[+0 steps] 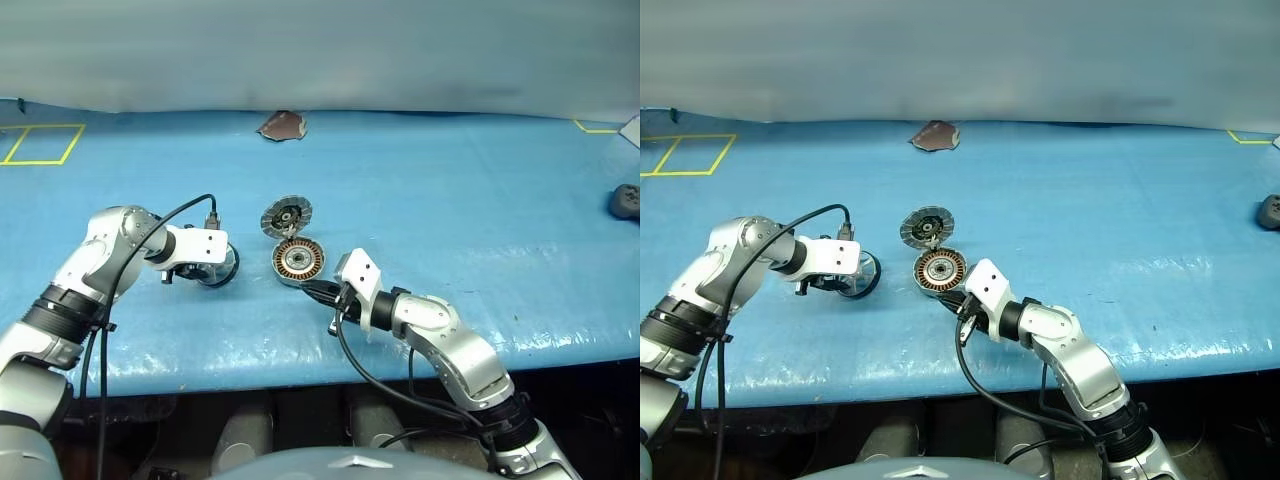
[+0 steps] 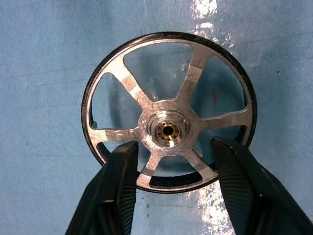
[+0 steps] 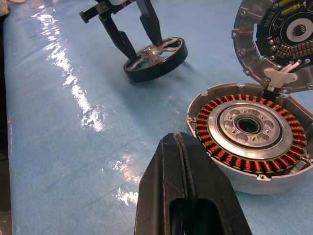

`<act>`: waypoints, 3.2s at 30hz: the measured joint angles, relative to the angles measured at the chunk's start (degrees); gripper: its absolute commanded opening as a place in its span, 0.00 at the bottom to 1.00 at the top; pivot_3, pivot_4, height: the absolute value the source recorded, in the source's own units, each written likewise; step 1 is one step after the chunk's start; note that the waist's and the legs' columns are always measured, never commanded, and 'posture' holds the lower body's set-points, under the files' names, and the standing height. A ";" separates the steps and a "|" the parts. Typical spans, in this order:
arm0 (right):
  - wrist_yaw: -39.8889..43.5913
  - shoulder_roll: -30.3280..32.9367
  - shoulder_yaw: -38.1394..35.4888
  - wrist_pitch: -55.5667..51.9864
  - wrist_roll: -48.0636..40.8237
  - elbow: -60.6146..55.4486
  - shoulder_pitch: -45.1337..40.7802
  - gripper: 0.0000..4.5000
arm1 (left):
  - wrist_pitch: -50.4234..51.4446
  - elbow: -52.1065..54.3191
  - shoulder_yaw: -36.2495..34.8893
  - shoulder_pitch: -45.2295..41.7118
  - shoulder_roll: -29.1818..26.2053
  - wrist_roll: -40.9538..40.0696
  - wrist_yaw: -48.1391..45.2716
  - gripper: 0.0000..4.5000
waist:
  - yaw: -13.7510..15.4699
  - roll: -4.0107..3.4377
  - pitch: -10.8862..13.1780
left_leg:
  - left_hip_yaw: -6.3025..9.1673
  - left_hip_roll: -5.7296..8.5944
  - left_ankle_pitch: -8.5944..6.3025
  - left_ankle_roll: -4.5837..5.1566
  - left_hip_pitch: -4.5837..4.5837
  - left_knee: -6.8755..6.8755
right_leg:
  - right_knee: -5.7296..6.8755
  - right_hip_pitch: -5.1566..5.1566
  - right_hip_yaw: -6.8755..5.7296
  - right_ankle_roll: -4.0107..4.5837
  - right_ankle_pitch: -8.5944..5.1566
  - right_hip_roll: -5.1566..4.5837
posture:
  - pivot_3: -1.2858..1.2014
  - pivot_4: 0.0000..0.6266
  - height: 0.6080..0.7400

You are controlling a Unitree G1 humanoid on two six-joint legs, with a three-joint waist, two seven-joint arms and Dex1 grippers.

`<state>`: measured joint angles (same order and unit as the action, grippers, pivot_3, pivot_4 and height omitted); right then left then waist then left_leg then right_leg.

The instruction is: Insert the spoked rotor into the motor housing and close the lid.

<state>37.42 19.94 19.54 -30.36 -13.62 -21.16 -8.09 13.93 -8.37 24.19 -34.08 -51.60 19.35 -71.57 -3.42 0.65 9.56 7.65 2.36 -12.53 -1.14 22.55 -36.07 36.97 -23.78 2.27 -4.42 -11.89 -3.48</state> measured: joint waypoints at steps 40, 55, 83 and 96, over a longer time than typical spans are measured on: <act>0.88 0.03 -3.19 11.48 0.98 9.33 3.45 0.00 | -15.19 -5.60 -5.99 -1.58 1.01 -18.27 -10.68 0.27 | 0.02 0.00 0.00 | -0.01 0.00 0.00 0.00 -0.01 -0.12 | 0.08 0.03 0.02 0.00 0.02 0.01 | 0.52 0.24 1.00; 0.00 -0.72 -3.14 13.87 2.15 9.94 6.18 0.00 | -8.23 -10.57 -6.03 -7.77 6.54 -20.60 -13.51 0.27 | -0.05 0.01 0.00 | -0.01 0.01 0.00 0.00 -0.02 -0.20 | 0.11 0.06 0.07 -0.03 0.04 0.05 | 0.52 0.24 1.00; -1.37 -1.48 -3.10 13.94 3.56 9.27 7.39 0.00 | 1.98 -9.74 -5.02 -10.44 12.88 -21.20 -12.21 0.27 | 0.03 0.01 0.00 | -0.01 0.02 0.00 0.00 -0.01 -0.50 | 0.22 0.13 0.10 -0.10 0.08 0.05 | 0.52 0.24 1.00; -1.34 -1.66 -2.85 14.07 4.04 9.28 7.39 0.00 | 0.13 -9.53 -3.77 -10.44 15.36 -18.96 -9.14 0.27 | 0.03 0.01 0.00 | -0.01 0.03 0.00 0.01 0.00 -0.63 | 0.27 0.15 0.12 -0.13 0.10 0.05 | 0.52 0.24 1.00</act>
<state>36.08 18.29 16.69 -16.29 -9.58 -11.88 -0.70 14.06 -17.91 20.42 -44.53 -36.24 0.40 -80.71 -3.39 0.66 9.56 7.64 2.39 -12.54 -1.13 22.55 -36.70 37.24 -23.63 2.39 -4.55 -11.79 -3.44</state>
